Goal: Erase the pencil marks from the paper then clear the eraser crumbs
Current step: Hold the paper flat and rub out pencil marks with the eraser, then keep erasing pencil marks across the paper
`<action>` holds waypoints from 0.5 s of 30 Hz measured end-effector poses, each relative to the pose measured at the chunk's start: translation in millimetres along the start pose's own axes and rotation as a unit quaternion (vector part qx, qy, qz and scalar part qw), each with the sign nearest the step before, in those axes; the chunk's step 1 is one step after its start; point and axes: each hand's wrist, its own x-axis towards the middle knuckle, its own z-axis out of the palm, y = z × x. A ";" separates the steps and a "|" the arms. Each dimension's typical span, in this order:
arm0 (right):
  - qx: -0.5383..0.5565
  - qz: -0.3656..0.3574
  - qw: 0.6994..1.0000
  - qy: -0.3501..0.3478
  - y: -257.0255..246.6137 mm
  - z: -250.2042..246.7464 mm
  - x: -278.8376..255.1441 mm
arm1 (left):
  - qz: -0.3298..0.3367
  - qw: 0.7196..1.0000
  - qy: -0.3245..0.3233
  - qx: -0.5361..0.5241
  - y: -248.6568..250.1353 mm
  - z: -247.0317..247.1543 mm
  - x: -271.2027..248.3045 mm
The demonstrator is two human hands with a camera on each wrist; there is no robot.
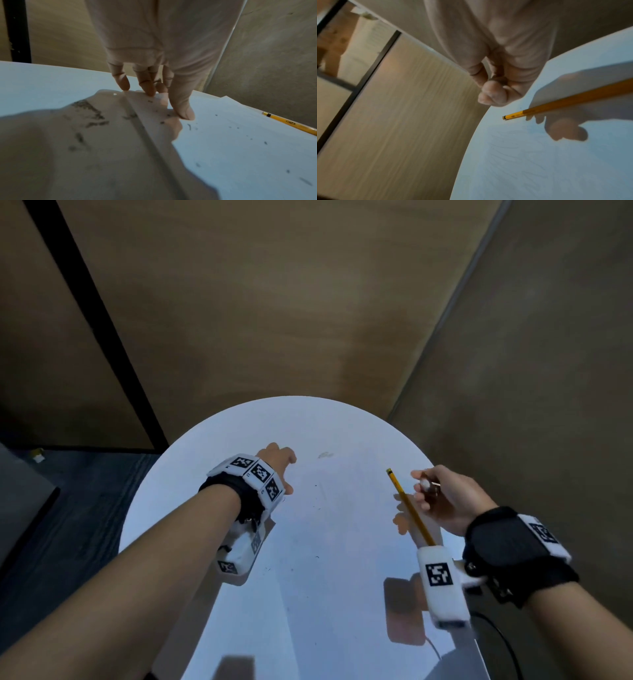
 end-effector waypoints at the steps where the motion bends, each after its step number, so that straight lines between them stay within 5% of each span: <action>1: 0.009 0.022 1.000 0.004 1.8 -3.6 -0.4 | -0.003 1.000 0.003 0.005 0.5 -0.7 1.3; 4: -0.030 0.052 0.998 0.006 11.8 -9.9 2.9 | -0.014 0.999 0.023 0.023 -2.5 -2.5 4.6; 15: -0.348 -0.102 0.930 0.053 29.0 16.2 2.7 | 0.052 0.983 0.137 -0.114 -38.1 -18.2 -7.0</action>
